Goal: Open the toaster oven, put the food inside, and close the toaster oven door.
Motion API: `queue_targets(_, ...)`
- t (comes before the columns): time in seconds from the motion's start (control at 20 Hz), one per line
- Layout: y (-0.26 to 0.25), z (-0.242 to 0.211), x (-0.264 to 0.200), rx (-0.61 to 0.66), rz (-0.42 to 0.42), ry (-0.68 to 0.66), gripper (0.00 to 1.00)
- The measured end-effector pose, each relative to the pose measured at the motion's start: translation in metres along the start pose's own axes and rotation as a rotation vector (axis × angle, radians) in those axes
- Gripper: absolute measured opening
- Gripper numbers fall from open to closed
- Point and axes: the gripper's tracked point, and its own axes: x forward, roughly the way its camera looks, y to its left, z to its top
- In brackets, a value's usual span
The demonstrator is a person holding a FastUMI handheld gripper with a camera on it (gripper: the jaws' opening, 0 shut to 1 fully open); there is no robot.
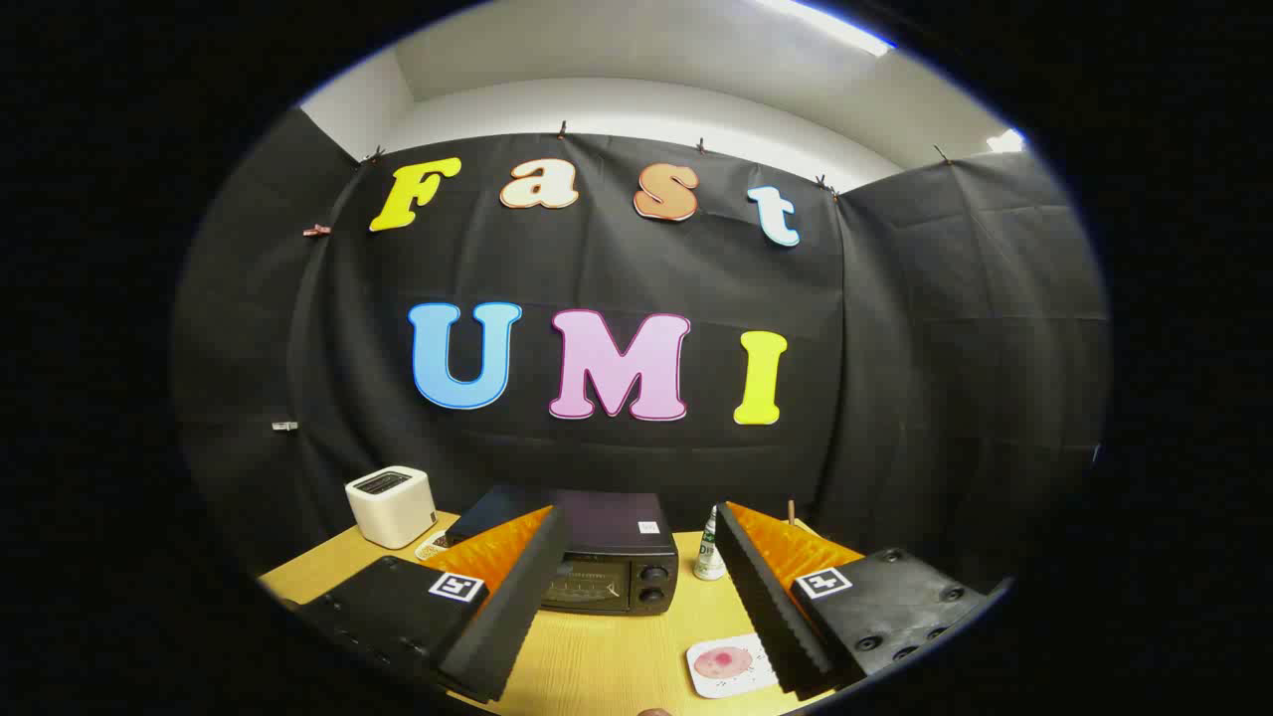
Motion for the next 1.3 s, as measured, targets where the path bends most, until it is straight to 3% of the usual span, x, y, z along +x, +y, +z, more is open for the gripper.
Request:
queue_targets(0.9, 0.023, 0.005, -0.014, -0.008, 0.084, -0.021, 0.97)
queue_targets(1.3, 0.031, -0.010, 0.014, -0.001, 0.082, 0.031, 0.97)
